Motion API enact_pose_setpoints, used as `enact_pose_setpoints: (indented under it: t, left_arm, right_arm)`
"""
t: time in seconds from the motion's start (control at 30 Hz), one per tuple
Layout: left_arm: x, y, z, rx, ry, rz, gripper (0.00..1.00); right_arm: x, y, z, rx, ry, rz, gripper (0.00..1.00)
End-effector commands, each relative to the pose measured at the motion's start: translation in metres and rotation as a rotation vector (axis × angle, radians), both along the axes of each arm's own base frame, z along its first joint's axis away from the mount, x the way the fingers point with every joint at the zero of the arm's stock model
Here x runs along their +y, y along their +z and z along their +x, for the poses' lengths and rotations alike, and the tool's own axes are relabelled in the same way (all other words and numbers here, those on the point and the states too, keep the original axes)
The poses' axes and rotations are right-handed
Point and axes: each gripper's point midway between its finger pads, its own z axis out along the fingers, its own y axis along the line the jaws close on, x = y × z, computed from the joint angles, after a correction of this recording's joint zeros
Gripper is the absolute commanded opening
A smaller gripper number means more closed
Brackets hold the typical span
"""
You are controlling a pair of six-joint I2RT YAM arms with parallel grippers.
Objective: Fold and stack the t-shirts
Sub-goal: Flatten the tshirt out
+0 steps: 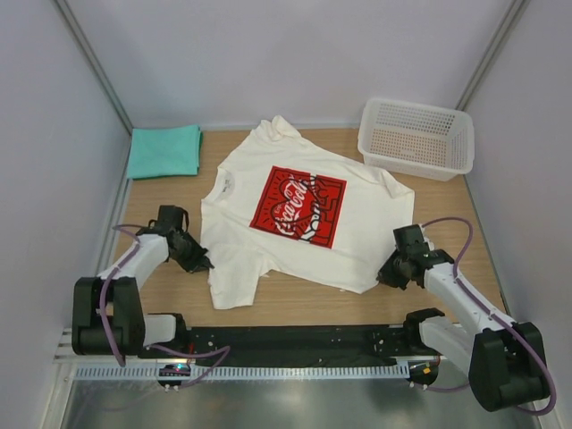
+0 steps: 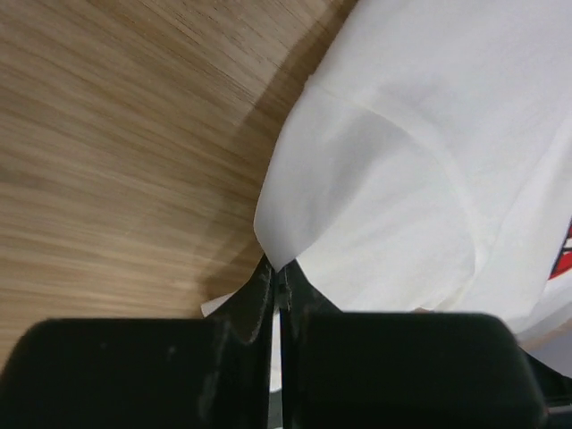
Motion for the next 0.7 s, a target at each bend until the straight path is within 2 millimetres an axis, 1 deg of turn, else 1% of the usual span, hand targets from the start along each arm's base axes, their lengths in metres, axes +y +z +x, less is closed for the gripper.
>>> enact_pose_setpoints:
  t: [0.0,0.03,0.07,0.1,0.13,0.17,0.2,0.23,0.27,0.3,0.33,0.37,0.4,0.43,0.47,0.5,0.53,0.57,0.6,0.63,0.67]
  left_arm:
    - [0.022,0.039,0.014,-0.134,0.016,0.085,0.00]
    - [0.029,0.047,0.010,-0.138,0.029,0.127,0.00]
    - [0.033,0.055,0.007,-0.152,0.028,0.146,0.00]
    - [0.035,0.060,0.003,-0.145,0.025,0.160,0.00]
    - [0.032,0.067,0.002,-0.142,0.014,0.144,0.00]
    - [0.030,0.069,0.003,-0.144,0.008,0.136,0.00]
    - [0.028,0.072,0.006,-0.157,0.006,0.125,0.00]
    - [0.024,0.078,0.020,-0.205,-0.006,0.104,0.00]
    - [0.019,0.083,0.028,-0.230,-0.019,0.076,0.00]
    - [0.017,0.087,0.037,-0.252,-0.019,0.066,0.00]
    - [0.014,0.097,0.062,-0.301,-0.023,0.055,0.00]
    - [0.010,0.104,0.077,-0.331,-0.028,0.043,0.00]
    - [0.001,0.124,0.102,-0.389,-0.056,0.039,0.00]
    - [-0.012,0.110,0.119,-0.342,-0.098,0.034,0.00]
    - [-0.019,0.104,0.135,-0.322,-0.130,0.034,0.00]
    - [-0.026,0.126,0.160,-0.351,-0.155,0.031,0.00]
    - [-0.032,0.102,0.171,-0.265,-0.172,0.015,0.03]
    - [-0.037,0.109,0.181,-0.269,-0.181,-0.008,0.17]
    - [-0.039,0.126,0.194,-0.309,-0.185,-0.008,0.25]
    - [-0.037,0.129,0.195,-0.311,-0.189,0.007,0.35]
    - [-0.035,0.140,0.195,-0.350,-0.194,0.020,0.52]
  right_arm:
    - [0.008,0.022,0.008,-0.033,0.086,0.017,0.01]
    - [0.008,0.027,-0.001,-0.005,0.103,0.015,0.01]
    - [0.009,0.031,-0.005,0.009,0.122,0.018,0.01]
    - [0.014,0.045,-0.003,0.003,0.161,0.037,0.01]
    - [0.015,0.047,-0.014,0.052,0.184,0.040,0.01]
    - [0.017,0.052,-0.016,0.058,0.208,0.046,0.01]
    - [0.020,0.064,-0.010,0.036,0.226,0.053,0.01]
    - [0.024,0.071,-0.003,0.009,0.261,0.061,0.01]
    - [0.026,0.073,0.005,0.007,0.277,0.062,0.01]
    - [0.028,0.085,0.022,-0.034,0.290,0.054,0.01]
    - [0.029,0.091,0.043,-0.088,0.315,0.035,0.01]
    - [0.032,0.078,0.058,-0.029,0.324,0.042,0.01]
    - [0.034,0.093,0.089,-0.084,0.319,0.053,0.05]
    - [0.041,0.092,0.113,-0.109,0.345,0.085,0.10]
    - [0.044,0.070,0.128,-0.039,0.355,0.099,0.24]
    - [0.049,0.083,0.160,-0.083,0.375,0.103,0.32]
    - [0.047,0.080,0.164,-0.036,0.407,0.083,0.36]
    - [0.048,0.085,0.186,-0.039,0.423,0.074,0.44]
    - [0.048,0.090,0.189,-0.036,0.439,0.062,0.45]
    - [0.044,0.094,0.186,-0.021,0.449,0.044,0.47]
    - [0.038,0.099,0.187,-0.035,0.451,0.006,0.50]
